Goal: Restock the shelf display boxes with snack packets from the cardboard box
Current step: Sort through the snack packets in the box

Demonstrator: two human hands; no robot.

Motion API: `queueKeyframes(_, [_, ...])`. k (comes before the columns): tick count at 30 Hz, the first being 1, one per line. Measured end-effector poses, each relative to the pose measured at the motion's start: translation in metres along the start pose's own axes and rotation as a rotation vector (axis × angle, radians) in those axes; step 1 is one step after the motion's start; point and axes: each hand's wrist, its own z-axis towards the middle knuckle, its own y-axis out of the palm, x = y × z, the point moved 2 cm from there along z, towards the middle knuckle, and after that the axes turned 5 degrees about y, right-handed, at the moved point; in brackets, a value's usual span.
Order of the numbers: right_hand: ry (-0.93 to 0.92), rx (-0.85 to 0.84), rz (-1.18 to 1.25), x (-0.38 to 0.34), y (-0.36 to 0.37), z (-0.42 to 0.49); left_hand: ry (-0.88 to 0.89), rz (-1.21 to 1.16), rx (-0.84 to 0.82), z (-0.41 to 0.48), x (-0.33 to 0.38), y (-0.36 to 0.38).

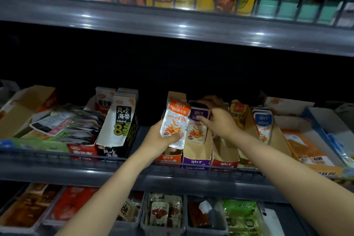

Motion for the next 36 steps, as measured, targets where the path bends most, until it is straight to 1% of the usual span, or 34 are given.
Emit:
queueKeyframes(1, [0.031,0.020,0.119,-0.004,-0.004,-0.002,-0.003,0.001,-0.014,-0.001,0.001,0.002])
queueKeyframes(3, [0.130,0.011,0.457,-0.017,-0.015,-0.010,-0.003,-0.005,-0.048,-0.004,0.003,0.007])
queueKeyframes(4, [0.186,-0.033,0.626,-0.022,-0.020,-0.015,-0.004,-0.019,-0.068,-0.005,0.005,0.012])
queueKeyframes(5, [0.239,-0.090,0.743,-0.025,-0.024,-0.019,-0.008,-0.039,-0.091,-0.006,0.007,0.017])
queueKeyframes(6, [0.274,-0.154,0.800,-0.026,-0.028,-0.024,-0.018,-0.063,-0.117,-0.007,0.008,0.023])
queueKeyframes(8, [0.280,-0.247,0.839,-0.023,-0.034,-0.034,-0.055,-0.114,-0.147,-0.009,0.010,0.036])
queueKeyframes(11, [0.309,-0.219,0.891,-0.015,-0.049,-0.043,-0.113,-0.188,-0.106,-0.011,0.010,0.047])
queueKeyframes(13, [0.341,-0.198,0.930,-0.011,-0.056,-0.044,-0.129,-0.297,-0.068,-0.011,0.011,0.047])
queueKeyframes(16, [0.367,-0.228,0.974,-0.019,-0.061,-0.042,-0.116,-0.421,-0.038,-0.011,0.014,0.042])
queueKeyframes(19, [0.370,-0.269,0.982,-0.031,-0.057,-0.030,-0.092,-0.494,-0.025,-0.011,0.015,0.028])
queueKeyframes(21, [0.356,-0.299,0.950,-0.042,-0.055,-0.020,-0.072,-0.482,-0.018,-0.010,0.014,0.016])
queueKeyframes(23, [0.315,-0.297,0.867,-0.052,-0.056,-0.008,-0.025,-0.350,0.027,-0.007,0.012,0.002])
queueKeyframes(26, [0.296,-0.243,0.760,-0.067,-0.059,0.012,0.105,-0.146,0.155,0.006,0.003,-0.020])
queueKeyframes(28, [0.269,-0.258,0.701,-0.071,-0.055,0.030,0.180,-0.031,0.213,0.017,-0.006,-0.031])
queueKeyframes(29, [0.269,-0.266,0.667,-0.071,-0.050,0.039,0.195,0.029,0.213,0.022,-0.011,-0.033])
queueKeyframes(31, [0.281,-0.275,0.589,-0.071,-0.039,0.053,0.168,0.095,0.165,0.032,-0.020,-0.032])
queueKeyframes(34, [0.275,-0.308,0.476,-0.066,-0.020,0.066,0.087,0.094,0.063,0.045,-0.035,-0.027])
queueKeyframes(36, [0.258,-0.330,0.393,-0.065,-0.009,0.072,0.077,0.058,0.000,0.051,-0.041,-0.025])
